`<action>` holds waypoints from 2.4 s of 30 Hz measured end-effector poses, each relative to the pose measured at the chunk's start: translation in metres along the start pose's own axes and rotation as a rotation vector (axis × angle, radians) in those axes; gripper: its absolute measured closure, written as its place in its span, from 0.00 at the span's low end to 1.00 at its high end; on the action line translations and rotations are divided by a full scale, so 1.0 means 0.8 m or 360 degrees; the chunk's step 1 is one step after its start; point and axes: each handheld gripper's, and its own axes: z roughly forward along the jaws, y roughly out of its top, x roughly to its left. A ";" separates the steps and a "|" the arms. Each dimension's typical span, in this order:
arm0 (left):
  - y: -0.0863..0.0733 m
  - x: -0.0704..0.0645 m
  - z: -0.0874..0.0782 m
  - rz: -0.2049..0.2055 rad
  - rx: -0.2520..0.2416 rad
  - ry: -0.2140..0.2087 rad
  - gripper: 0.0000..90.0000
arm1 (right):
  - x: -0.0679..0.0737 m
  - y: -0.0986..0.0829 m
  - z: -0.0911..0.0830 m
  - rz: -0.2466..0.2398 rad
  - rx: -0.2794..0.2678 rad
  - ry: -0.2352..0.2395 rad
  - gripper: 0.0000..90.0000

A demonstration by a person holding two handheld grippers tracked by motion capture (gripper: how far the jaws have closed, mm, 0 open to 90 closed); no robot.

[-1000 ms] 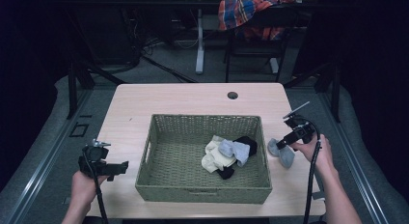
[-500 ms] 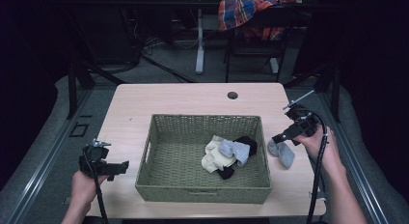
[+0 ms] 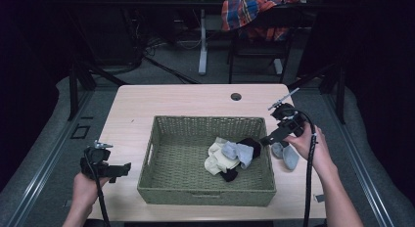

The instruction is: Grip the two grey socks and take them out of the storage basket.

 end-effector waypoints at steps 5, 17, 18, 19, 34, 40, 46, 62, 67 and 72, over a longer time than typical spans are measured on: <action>0.000 0.001 0.000 0.0002 0.0003 -0.0003 0.00 | 0.017 0.014 0.008 -0.0065 0.0015 0.0019 0.00; 0.000 0.000 0.000 0.0007 0.0004 -0.0002 0.00 | 0.051 0.035 0.044 -0.0166 0.0092 0.0070 0.07; 0.000 0.000 0.000 0.0007 0.0004 -0.0002 0.00 | 0.051 0.035 0.044 -0.0166 0.0092 0.0070 0.07; 0.000 -0.001 0.000 0.0006 0.0006 -0.0004 0.00 | 0.056 0.038 0.051 -0.0195 0.0120 0.0078 0.11; 0.000 -0.001 0.000 0.0006 0.0008 -0.0009 0.01 | 0.081 0.048 0.094 -0.0262 0.0283 0.0005 0.39; 0.000 -0.001 0.000 0.0006 0.0006 -0.0009 0.01 | 0.095 0.048 0.114 -0.0313 0.0377 -0.0047 0.48; 0.000 0.000 0.000 0.0006 0.0005 -0.0009 0.00 | 0.091 0.046 0.124 -0.0320 0.0451 -0.0105 0.61; -0.001 0.001 0.000 0.0006 0.0007 -0.0008 0.01 | 0.081 0.043 0.116 -0.0289 0.0451 -0.0143 0.96; -0.002 0.002 -0.001 0.0003 0.0010 -0.0002 0.01 | 0.079 0.047 0.085 -0.0257 0.0344 -0.0091 0.96; -0.001 0.000 0.000 -0.0002 0.0006 0.0001 0.01 | 0.078 0.047 0.074 -0.0258 0.0323 -0.0091 0.96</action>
